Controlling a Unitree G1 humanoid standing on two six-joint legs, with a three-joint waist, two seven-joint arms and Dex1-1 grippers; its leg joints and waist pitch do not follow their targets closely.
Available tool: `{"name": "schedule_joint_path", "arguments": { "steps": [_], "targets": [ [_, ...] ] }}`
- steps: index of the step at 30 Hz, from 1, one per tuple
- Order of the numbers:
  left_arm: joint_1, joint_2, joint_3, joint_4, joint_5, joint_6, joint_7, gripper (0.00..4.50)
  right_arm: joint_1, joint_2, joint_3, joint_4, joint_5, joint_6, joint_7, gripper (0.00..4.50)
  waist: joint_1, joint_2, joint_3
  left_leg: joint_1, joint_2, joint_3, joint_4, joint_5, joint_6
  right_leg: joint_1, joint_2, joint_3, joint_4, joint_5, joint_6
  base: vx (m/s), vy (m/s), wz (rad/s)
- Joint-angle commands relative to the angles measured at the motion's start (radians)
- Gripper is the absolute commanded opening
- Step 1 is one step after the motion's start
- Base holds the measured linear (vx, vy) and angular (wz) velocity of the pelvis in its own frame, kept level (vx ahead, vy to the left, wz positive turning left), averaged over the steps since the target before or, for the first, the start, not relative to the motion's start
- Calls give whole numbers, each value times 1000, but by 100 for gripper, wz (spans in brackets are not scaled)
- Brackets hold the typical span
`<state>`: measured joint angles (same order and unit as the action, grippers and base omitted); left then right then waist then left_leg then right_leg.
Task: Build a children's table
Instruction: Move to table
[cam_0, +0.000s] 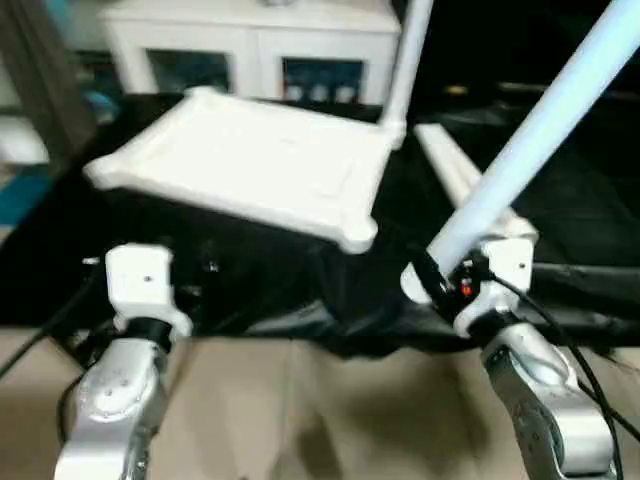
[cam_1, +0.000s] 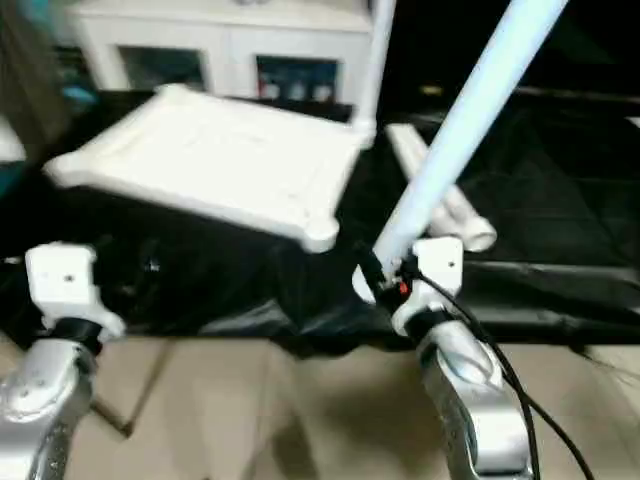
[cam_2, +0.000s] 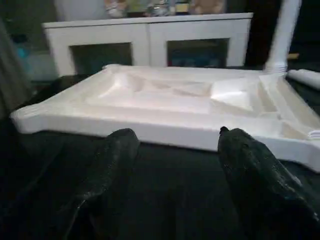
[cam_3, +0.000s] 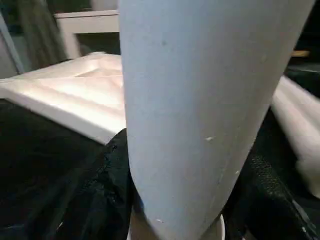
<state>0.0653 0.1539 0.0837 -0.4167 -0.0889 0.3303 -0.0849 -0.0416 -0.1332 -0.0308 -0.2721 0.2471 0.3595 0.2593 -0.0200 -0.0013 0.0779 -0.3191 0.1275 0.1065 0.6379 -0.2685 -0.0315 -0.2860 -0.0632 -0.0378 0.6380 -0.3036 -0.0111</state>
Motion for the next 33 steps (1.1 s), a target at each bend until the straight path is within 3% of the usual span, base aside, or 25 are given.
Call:
{"name": "schedule_joint_path", "arguments": {
  "steps": [1, 4, 5, 6, 7, 8, 10, 11, 12, 14, 16, 17, 18, 20, 21, 22, 23, 24, 25, 26, 28, 30, 31, 32, 33],
  "targets": [
    [-9, -1, -22, -8, -5, 4, -17, 301, -2, -3, -6, 1, 4, -11, -11, 190, 29, 9, -60, -70, 11, 3, -42, -33, 245, 95, -103, 81, -128, 37, -191, 69, 3, 5],
    [-13, -3, -29, 0, -6, 1, -18, 301, 4, 2, 1, -6, 0, -11, -12, 190, 31, 17, -74, -85, 17, -3, -51, 136, 235, 111, -51, 54, -117, 54, -220, 120, 1, 3],
    [-12, -4, -30, -1, -8, 0, -19, 301, 7, 3, 3, -10, 0, -10, -13, 190, 16, 33, -82, -12, 34, -26, -74, 241, 285, 62, 5, 8, -78, 132, -198, 180, -8, 11],
    [-14, -6, -32, 2, -9, 1, -19, 301, 8, 4, 4, -14, 0, -9, -13, 190, -26, 52, -93, 142, 105, -125, -72, 391, 448, -88, 26, -36, 10, 54, -124, 181, -38, 1],
    [-14, -7, -33, 4, -8, 0, -20, 301, 9, 6, 6, -21, -1, -5, -13, 190, -48, 56, -102, 195, 151, -179, -70, 497, 544, -156, 11, -34, 51, -53, -36, 181, -38, 1],
    [-19, -14, -35, 15, -8, -4, -17, 301, 7, 3, 12, -29, -3, -1, -7, 190, -35, 41, -85, 165, 186, -198, -74, 574, 619, -186, -30, -5, 90, -95, 70, 106, -75, -19],
    [-22, -16, -37, 21, -6, -6, -16, 301, 5, 1, 13, -29, -4, -1, -6, 190, -19, 9, -67, 86, 94, -125, -89, 353, 517, -154, -45, 29, 36, 58, 50, 55, -78, -19],
    [-25, -22, -45, 28, -2, -10, -13, 301, 1, -6, 11, -26, -9, 0, -6, 190, 0, -41, -59, 24, -27, -34, -51, 46, 366, -51, -51, 89, -72, 50, 27, 44, -87, 3],
    [-25, -23, -47, 29, -2, -10, -12, 301, 0, -8, 12, -25, -11, -1, -6, 190, 34, -58, -57, -41, -64, -21, 65, -73, 246, 39, -141, 186, -145, -301, -19, 79, -67, 11],
    [-28, -30, -55, 26, -7, -7, -13, 301, -7, -11, -1, -28, -1, 13, -8, 190, 36, -47, -38, -80, -44, -37, 99, -9, 119, 57, -135, 190, -145, -369, -143, 89, -49, 9],
    [-29, -31, -56, 29, -7, -8, -13, 301, -8, -14, -4, -31, 2, 15, -7, 190, 35, -17, -17, -52, -21, -31, 58, -18, 36, 41, -83, 205, -162, -341, -286, 71, -15, 2],
    [-32, -32, -55, 39, -4, -11, -14, 301, -11, -21, -4, -32, -4, 25, -11, 190, 31, 13, -14, 0, 8, -20, -29, -62, -44, 13, 9, 184, -158, -360, -226, 73, 56, -27],
    [-34, -35, -55, 43, -2, -12, -14, 301, -14, -24, -6, -29, -3, 23, -10, 190, 1, 61, -7, 84, 115, -72, -127, -244, -103, -91, 63, 97, -57, -286, -93, 67, 81, -53],
    [-39, -37, -54, 46, -1, -12, -14, 301, -20, -27, -11, -24, -4, 21, -11, 190, -4, 58, -40, 138, 205, -106, -171, -323, -59, -133, 3, 23, 80, -74, -18, 72, 62, -52],
    [-41, -40, -54, 48, -1, -13, -13, 301, -22, -32, -11, -21, -7, 16, -9, 190, -13, 33, -42, 113, 176, -127, -164, -204, 107, -136, -18, 4, 84, 39, 24, 102, 1, -34],
    [-42, -40, -54, 50, -1, -14, -13, 301, -23, -33, -11, -19, -7, 16, -9, 190, -21, 49, -38, 109, 143, -111, -156, -155, 190, -142, -27, -3, 61, 82, 15, 102, 1, -34],
    [-43, -43, -55, 53, 0, -18, -9, 301, -29, -37, -15, -14, -5, 16, -5, 190, -30, -1, -52, 93, 68, -53, -107, -97, 288, -114, -52, 16, -24, 157, -41, 123, -43, -16],
    [-42, -45, -55, 54, 0, -20, -6, 301, -34, -38, -16, -11, -2, 17, -3, 190, -2, -36, -67, -21, -42, 10, -24, -87, 289, 28, -97, 100, -90, 97, -129, 142, -48, -4],
    [-42, -49, -53, 53, 0, -19, 0, 301, -42, -41, -17, -6, 0, 16, 1, 190, 18, -46, -78, -66, -49, 11, 52, -95, 261, 90, -182, 173, -123, 42, -206, 142, -48, -4],
    [-41, -50, -51, 52, 1, -19, 2, 301, -47, -42, -17, -3, 3, 16, 5, 190, 30, -49, -76, -124, -15, -21, 110, -13, 171, 116, -199, 174, -119, 47, -311, 140, -23, -7],
    [-40, -51, -50, 52, 2, -19, 5, 301, -52, -42, -16, 1, 4, 16, 9, 190, 31, -34, -55, -129, 2, -25, 82, 97, 79, 75, -153, 103, -126, 61, -372, 136, -7, -12],
    [-37, -53, -44, 51, 7, -19, 11, 301, -67, -50, -4, 16, 6, 17, 29, 190, 19, 24, -39, -68, 46, -13, -66, 119, 104, 42, -49, -10, -147, -224, -269, 132, 42, -8],
    [-36, -54, -44, 51, 7, -20, 11, 301, -68, -52, -2, 17, 7, 17, 31, 190, 4, 47, -36, -53, 74, -48, -99, 13, 110, 24, 3, -33, -100, -212, -207, 143, 72, -10],
    [-37, -55, -42, 49, 7, -20, 12, 301, -73, -56, 7, 22, 9, 19, 40, 190, -35, 52, -56, 66, 169, -148, -131, -241, 214, -77, 17, -28, 41, -142, -94, 167, 77, -2],
    [-37, -55, -42, 49, 7, -20, 12, 301, -73, -56, 7, 22, 9, 19, 40, 190, -36, 53, -65, 82, 175, -164, -128, -231, 261, -94, 11, -21, 63, -104, -58, 147, 27, 7]
  ]
}}
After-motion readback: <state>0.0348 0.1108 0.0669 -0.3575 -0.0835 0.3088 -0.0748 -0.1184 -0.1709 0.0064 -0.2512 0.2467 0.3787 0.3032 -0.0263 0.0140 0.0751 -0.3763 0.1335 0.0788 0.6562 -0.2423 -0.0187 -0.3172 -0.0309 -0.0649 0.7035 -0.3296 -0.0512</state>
